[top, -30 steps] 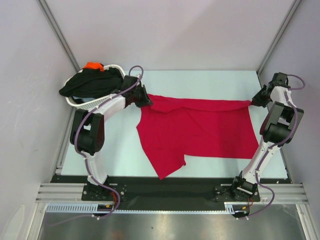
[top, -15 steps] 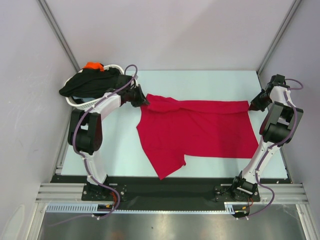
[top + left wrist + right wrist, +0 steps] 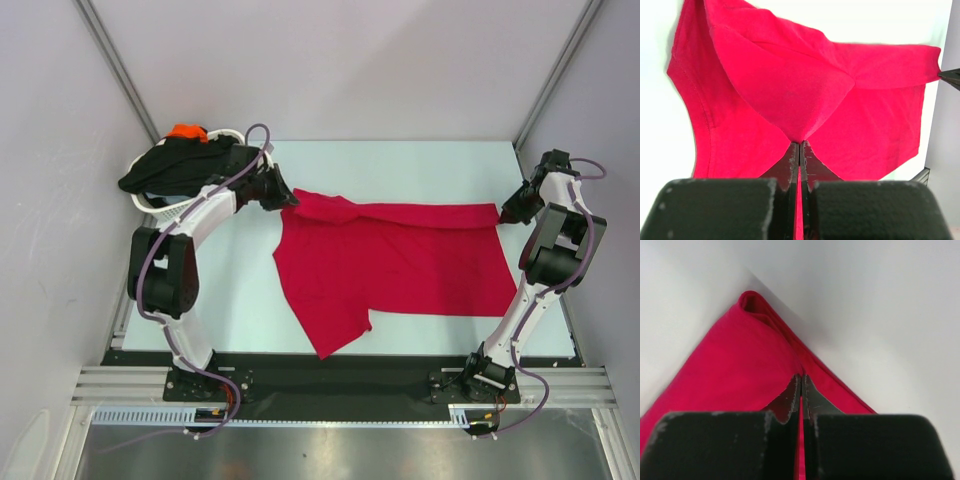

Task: Fold and stack the t-shirts
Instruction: Fold the tshirt

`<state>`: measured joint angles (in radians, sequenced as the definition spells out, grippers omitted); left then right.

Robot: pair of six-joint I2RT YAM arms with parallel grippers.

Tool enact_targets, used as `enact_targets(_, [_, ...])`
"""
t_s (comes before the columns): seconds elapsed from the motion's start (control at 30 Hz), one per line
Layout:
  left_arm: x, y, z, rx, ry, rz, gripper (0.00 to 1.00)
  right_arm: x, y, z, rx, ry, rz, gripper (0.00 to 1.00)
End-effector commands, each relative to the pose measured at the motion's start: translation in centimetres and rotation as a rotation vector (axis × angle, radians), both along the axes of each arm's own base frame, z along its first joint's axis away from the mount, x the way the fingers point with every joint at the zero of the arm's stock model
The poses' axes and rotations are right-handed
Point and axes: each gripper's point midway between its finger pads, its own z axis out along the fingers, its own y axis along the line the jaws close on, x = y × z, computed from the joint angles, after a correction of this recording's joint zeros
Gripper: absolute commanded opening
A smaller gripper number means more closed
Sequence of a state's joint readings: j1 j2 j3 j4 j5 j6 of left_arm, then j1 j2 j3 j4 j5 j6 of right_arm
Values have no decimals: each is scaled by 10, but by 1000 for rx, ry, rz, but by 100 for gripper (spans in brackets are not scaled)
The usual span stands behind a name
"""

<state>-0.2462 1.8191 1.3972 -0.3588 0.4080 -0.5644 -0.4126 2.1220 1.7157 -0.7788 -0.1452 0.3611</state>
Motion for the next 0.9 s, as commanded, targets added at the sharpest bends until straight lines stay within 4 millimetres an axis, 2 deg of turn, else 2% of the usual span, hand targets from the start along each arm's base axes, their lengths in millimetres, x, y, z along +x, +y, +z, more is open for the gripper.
enact_targets(0.0, [-10,-1,20,-25,-43,-23,0,1,-8,31,-60,-44,11,0])
enact_targets(0.27, [-27,3,-1,-16,6,-26,0,-9,-6,19,-52,-15,8,0])
enact_targets(0.57, [-34,6,-18,0,38,-32,0,-19,-4,5,-53,25,8,0])
enact_targets(0.87, [-45,6,-26,-6,59,-32,0,-21,-5,0,-62,37,6,0])
